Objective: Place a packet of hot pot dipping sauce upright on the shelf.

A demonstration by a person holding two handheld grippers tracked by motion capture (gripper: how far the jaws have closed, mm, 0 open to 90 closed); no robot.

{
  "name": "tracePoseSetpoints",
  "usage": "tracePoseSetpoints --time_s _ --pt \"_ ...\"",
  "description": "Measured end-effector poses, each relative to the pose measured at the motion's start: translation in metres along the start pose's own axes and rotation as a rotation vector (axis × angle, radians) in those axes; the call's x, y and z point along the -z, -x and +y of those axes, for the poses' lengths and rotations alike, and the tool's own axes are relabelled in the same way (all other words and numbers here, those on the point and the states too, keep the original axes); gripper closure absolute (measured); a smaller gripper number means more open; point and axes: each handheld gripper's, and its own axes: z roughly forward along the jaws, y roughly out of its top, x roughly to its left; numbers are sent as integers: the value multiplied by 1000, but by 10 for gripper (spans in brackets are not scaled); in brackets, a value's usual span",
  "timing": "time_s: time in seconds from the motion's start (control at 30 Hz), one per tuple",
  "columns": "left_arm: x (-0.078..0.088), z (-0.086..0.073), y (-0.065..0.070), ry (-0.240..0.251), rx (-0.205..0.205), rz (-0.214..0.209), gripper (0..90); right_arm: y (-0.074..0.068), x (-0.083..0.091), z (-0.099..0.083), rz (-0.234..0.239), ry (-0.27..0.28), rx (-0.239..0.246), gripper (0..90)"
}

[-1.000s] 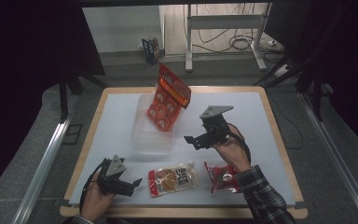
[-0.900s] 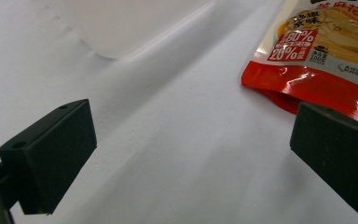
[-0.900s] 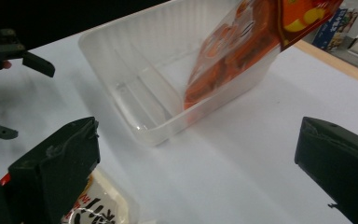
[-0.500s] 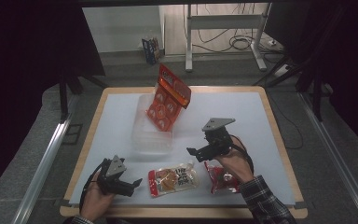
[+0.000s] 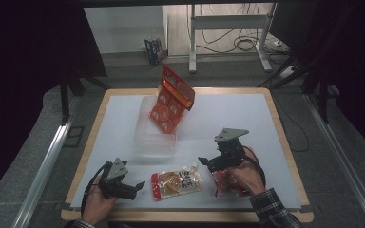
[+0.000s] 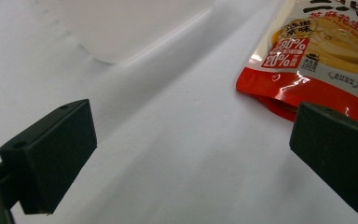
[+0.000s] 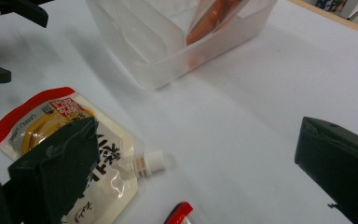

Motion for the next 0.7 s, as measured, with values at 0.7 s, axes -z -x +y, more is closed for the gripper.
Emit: tracePoseSetpoints --time_s 0.7 --pt "0 17 15 47 10 -97 41 7 40 -40 -64 21 -84 0"
